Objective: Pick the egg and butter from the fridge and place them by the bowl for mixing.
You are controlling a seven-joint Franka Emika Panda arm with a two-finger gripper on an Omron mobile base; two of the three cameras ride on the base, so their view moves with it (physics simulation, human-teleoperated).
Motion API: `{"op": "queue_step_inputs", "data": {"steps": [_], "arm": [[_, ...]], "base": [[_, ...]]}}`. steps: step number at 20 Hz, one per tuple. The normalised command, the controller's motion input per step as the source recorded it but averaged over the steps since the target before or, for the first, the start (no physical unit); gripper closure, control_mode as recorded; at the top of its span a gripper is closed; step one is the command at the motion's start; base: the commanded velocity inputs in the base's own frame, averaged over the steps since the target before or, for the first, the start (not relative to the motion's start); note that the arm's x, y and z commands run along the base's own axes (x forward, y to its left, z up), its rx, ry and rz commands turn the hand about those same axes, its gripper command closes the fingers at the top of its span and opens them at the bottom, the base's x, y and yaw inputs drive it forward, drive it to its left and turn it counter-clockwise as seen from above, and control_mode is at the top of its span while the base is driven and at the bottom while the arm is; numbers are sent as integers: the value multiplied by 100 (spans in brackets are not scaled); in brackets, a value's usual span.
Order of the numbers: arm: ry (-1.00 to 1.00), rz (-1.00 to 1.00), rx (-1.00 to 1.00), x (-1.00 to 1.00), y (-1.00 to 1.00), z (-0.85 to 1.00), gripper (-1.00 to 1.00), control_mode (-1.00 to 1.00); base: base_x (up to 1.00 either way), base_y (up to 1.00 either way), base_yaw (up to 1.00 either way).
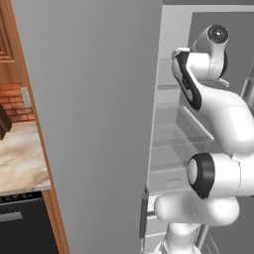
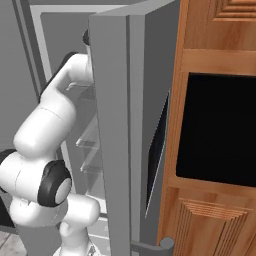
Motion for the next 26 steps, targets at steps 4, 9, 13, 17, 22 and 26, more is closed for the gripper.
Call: {"op": "queue_step_inputs", "data": {"steps": [4, 9, 13, 17, 22, 26], "arm": [[0, -4, 0, 32, -7, -6, -100, -100], [1, -5, 0, 34, -18, 0, -100, -100], [3, -4, -1, 28, -9, -1, -100, -100], [2, -2, 0, 20, -4, -6, -100, -100], [0, 0, 0, 16, 0, -11, -100, -100], [0, 0, 0, 8, -2, -10, -100, -100]], "base": [[0, 0, 0], [0, 0, 0], [0, 0, 0], [0, 0, 0], [0, 0, 0], [0, 0, 0]]}}
